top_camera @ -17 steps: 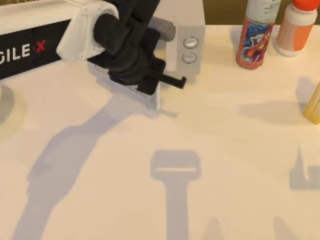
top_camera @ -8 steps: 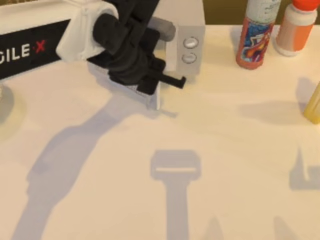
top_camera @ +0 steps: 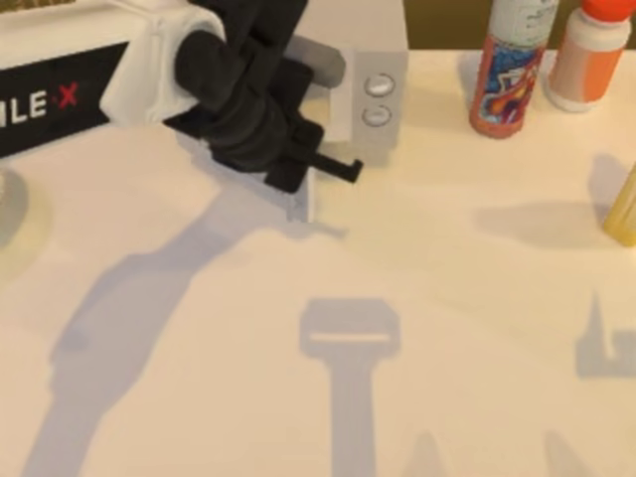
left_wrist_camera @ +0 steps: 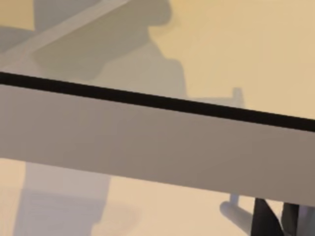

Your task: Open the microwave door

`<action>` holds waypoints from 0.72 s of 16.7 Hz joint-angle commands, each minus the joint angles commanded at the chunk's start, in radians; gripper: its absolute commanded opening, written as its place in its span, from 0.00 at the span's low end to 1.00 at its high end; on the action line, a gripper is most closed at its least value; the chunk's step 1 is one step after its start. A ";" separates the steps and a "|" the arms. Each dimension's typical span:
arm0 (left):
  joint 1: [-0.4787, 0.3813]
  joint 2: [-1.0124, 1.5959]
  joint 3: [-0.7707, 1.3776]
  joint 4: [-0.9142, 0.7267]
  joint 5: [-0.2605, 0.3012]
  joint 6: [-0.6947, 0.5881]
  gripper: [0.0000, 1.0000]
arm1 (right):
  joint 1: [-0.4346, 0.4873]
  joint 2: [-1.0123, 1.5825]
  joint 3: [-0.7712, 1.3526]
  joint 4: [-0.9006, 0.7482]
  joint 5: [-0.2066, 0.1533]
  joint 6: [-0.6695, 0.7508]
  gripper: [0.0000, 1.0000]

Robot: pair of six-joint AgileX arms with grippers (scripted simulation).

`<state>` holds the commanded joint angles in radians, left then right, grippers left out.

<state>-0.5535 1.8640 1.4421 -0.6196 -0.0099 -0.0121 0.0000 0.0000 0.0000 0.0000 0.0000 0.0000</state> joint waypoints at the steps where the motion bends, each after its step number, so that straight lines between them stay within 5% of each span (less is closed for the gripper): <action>1: 0.008 -0.011 -0.014 0.002 0.011 0.020 0.00 | 0.000 0.000 0.000 0.000 0.000 0.000 1.00; 12: 0.034 -0.051 -0.064 0.012 0.058 0.098 0.00 | 0.000 0.000 0.000 0.000 0.000 0.000 1.00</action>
<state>-0.5193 1.8127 1.3783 -0.6074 0.0481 0.0855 0.0000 0.0000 0.0000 0.0000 0.0000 0.0000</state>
